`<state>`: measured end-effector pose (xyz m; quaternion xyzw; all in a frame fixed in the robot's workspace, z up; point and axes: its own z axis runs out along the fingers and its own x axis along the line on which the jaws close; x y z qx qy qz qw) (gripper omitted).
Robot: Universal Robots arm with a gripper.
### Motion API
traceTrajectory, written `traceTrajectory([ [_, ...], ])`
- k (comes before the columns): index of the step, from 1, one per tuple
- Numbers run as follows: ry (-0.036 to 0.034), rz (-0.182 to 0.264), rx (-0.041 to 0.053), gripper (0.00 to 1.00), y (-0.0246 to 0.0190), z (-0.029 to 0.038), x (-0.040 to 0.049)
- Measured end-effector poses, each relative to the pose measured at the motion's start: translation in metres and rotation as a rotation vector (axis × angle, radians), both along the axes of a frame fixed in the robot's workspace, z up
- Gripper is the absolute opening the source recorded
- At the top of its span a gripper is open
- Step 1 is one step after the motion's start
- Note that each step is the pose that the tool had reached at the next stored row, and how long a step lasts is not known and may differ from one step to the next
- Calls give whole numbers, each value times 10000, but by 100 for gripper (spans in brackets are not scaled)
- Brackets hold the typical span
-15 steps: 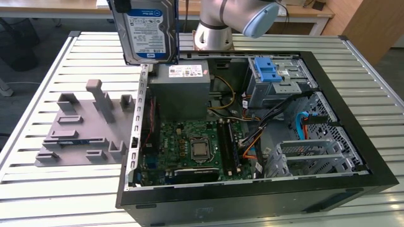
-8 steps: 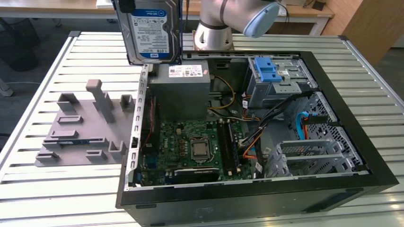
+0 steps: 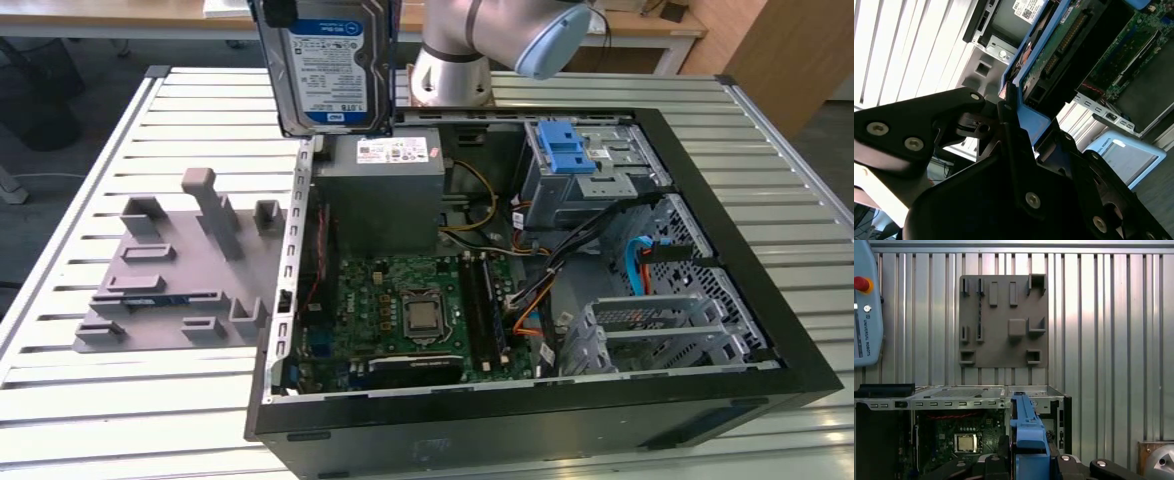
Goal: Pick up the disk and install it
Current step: 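Pick up the disk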
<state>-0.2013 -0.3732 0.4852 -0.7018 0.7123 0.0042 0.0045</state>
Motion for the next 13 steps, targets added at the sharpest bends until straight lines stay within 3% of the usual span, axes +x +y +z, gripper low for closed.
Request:
traceTrajectory([
  [13, 0, 0, 0, 36, -19, -2, 71],
])
